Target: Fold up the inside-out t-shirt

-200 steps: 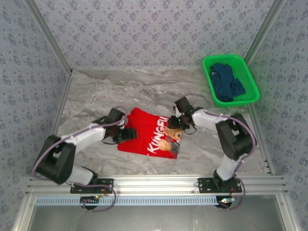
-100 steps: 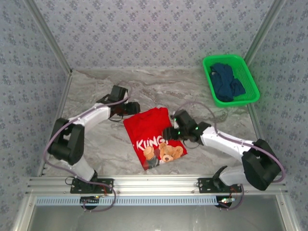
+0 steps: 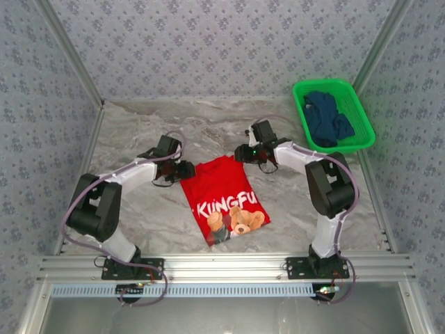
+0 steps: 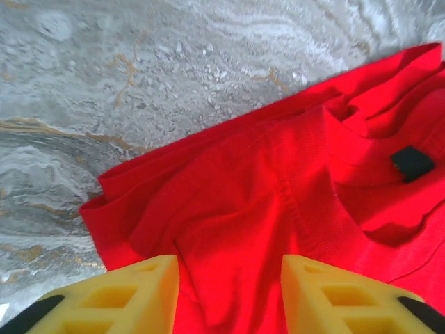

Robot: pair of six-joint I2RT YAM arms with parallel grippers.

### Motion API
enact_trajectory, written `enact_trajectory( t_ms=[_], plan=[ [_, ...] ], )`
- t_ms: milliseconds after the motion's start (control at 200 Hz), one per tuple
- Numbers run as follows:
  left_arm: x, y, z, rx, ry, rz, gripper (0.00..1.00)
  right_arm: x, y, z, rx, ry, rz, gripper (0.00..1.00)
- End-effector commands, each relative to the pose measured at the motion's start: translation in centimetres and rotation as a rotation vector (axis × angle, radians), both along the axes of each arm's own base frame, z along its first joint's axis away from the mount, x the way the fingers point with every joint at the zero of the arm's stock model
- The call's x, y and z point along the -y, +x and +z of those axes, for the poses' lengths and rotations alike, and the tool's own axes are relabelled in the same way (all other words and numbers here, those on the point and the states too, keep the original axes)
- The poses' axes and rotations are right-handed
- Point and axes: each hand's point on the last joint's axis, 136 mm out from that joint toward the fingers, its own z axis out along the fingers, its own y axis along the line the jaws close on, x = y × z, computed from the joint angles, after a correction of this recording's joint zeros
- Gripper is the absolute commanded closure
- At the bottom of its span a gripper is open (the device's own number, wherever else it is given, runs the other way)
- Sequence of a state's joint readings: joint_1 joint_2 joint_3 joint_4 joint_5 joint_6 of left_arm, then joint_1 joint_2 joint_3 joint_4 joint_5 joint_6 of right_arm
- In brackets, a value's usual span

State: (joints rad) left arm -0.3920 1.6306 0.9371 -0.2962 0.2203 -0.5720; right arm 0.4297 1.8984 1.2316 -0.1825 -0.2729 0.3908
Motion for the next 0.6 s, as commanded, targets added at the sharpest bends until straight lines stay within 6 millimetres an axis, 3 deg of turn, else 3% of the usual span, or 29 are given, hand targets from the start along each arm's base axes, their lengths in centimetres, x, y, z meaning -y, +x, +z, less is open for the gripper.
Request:
enact_trajectory(
  t_ms=[0,250,435,600],
  plan=[
    [0.6,0.6,-0.3,-0.01,-0.031,-0.002,0.62,-1.4,0.6,0.4,0.007,0.039,0.055,0.56],
    [0.8,0.9,-1.4,-0.022,-0.026,-0.012,0.8,-2.2,0.6,-0.1,-0.017,0.061,0.077,0.75],
    [0.7,1.2,0.0,0.032,-0.043,-0.017,1.0,-2.5,0.6,1.5,0.002,0.087,0.084,0.93],
    [-0.1,0.7,1.8,0.083,-0.071,0.017,1.0,-2.4,0.7,3.5,0.043,0.09,0.078,1.0]
  ],
)
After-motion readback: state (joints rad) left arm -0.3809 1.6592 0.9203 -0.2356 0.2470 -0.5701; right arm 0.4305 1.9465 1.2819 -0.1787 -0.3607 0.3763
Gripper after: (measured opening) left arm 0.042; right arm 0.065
